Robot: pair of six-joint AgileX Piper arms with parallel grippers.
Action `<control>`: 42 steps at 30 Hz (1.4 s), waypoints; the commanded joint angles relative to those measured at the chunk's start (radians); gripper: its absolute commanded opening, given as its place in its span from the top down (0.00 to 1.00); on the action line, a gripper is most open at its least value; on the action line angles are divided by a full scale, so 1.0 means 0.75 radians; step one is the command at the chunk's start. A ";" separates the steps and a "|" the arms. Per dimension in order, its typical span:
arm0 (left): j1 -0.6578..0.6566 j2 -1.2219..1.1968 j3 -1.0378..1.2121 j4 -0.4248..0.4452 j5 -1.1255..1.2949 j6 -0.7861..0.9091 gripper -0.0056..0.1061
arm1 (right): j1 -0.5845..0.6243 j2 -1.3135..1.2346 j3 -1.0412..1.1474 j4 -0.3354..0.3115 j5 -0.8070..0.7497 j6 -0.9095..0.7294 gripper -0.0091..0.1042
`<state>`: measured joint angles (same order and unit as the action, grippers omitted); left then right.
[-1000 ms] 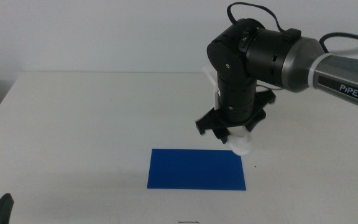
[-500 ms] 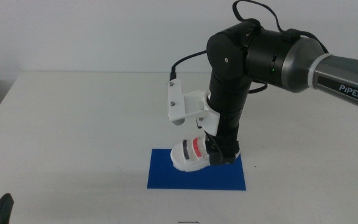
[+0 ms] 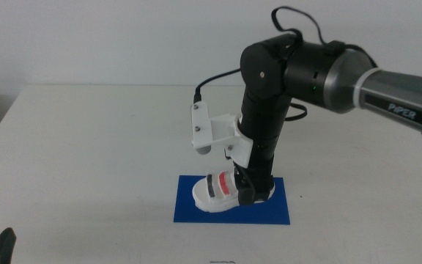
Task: Use one arm to grab the shoe from the table and place it on the mat.
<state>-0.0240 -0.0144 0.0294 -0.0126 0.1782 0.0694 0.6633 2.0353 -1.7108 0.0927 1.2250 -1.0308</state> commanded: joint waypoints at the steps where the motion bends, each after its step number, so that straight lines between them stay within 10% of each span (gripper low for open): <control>1: -0.002 -0.025 -0.004 -0.011 -0.111 -0.020 0.11 | -0.015 -0.045 -0.035 0.010 0.009 0.026 0.93; 31: -0.002 -0.025 -0.004 -0.011 -0.111 -0.020 0.11 | -0.041 0.083 -0.035 -0.021 -0.288 0.243 0.84; 36: -0.002 -0.025 -0.004 -0.011 -0.111 -0.020 0.11 | -0.039 0.090 -0.033 -0.022 -0.283 0.243 0.76; 38: -0.002 -0.025 -0.004 -0.011 -0.111 -0.020 0.11 | -0.039 0.090 -0.033 -0.020 -0.281 0.243 0.46; 42: -0.002 -0.025 -0.004 -0.011 -0.111 -0.020 0.11 | -0.039 0.090 -0.033 0.001 -0.250 0.243 0.37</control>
<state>-0.0240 -0.0144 0.0294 -0.0126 0.1782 0.0694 0.6400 2.1666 -1.7108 0.0829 1.0342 -0.8444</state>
